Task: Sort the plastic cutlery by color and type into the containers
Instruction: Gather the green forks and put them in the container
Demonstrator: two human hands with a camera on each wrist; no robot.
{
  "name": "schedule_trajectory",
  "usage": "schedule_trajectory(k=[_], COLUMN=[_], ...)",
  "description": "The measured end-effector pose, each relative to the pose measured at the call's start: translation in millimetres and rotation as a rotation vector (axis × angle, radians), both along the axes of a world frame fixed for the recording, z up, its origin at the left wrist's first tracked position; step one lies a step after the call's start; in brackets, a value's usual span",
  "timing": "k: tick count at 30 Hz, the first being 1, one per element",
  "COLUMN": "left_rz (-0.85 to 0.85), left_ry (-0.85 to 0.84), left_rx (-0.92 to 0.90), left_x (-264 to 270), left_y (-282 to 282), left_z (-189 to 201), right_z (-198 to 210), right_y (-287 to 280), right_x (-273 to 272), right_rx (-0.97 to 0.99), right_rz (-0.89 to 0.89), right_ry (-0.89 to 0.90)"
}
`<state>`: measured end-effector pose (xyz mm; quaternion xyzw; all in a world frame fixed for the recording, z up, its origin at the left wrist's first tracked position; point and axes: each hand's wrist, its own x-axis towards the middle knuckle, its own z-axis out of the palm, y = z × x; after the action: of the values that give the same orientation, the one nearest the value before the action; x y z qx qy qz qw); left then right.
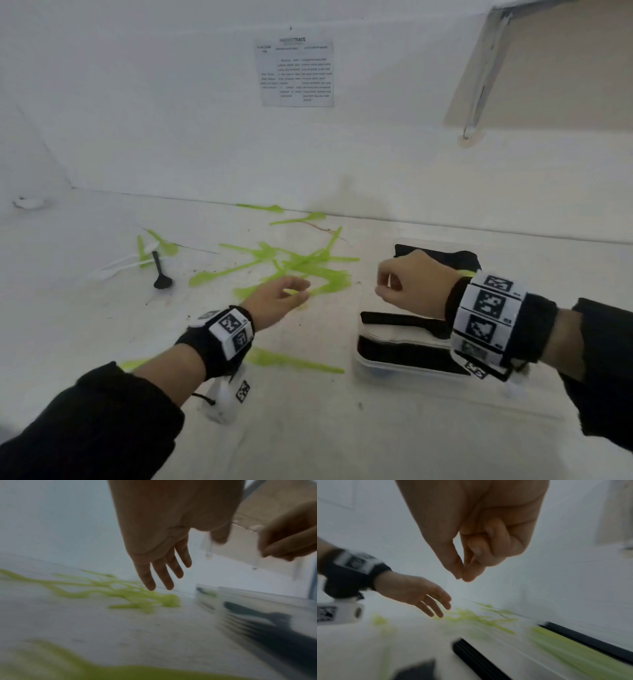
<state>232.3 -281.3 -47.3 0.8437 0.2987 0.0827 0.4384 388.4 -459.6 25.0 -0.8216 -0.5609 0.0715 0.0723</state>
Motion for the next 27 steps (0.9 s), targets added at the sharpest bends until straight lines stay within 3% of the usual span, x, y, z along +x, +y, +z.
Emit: schedule_trajectory(k=[2, 5, 8, 11, 16, 20, 24, 27], left_rz=[0.108, 0.180, 0.189, 0.114, 0.087, 0.077, 0.187, 0.261], left_ry=[0.146, 0.501, 0.753, 0.845, 0.777, 0.705, 0.429, 0.206], left_rx=[0.228, 0.405, 0.437, 0.430, 0.389, 0.348, 0.233, 0.149], left_x=[-34.1, -88.8, -128.0, -145.2, -152.7, -147.5, -137.2, -124.6], left_y=[28.2, 56.3, 60.8, 55.1, 70.8, 86.7, 99.9, 103.3], left_z=[0.3, -6.8, -14.1, -20.8, -28.3, -27.0, -28.2, -24.6], right_z=[1.4, -12.0, -40.3, -64.8, -84.1, -92.7, -90.8, -87.0], right_y=[15.3, 41.5, 71.9, 95.1, 118.0, 127.7, 137.7, 158.9], right_x=[-28.1, -73.8, -104.9, -117.3, -119.4, -122.1, -115.0, -94.7], right_rx=[0.026, -0.087, -0.259, -0.400, -0.527, -0.539, -0.249, -0.062], right_rz=[0.110, 0.274, 0.328, 0.293, 0.205, 0.131, -0.085, -0.269], right_ry=[0.068, 0.169, 0.144, 0.048, -0.036, 0.025, 0.224, 0.210])
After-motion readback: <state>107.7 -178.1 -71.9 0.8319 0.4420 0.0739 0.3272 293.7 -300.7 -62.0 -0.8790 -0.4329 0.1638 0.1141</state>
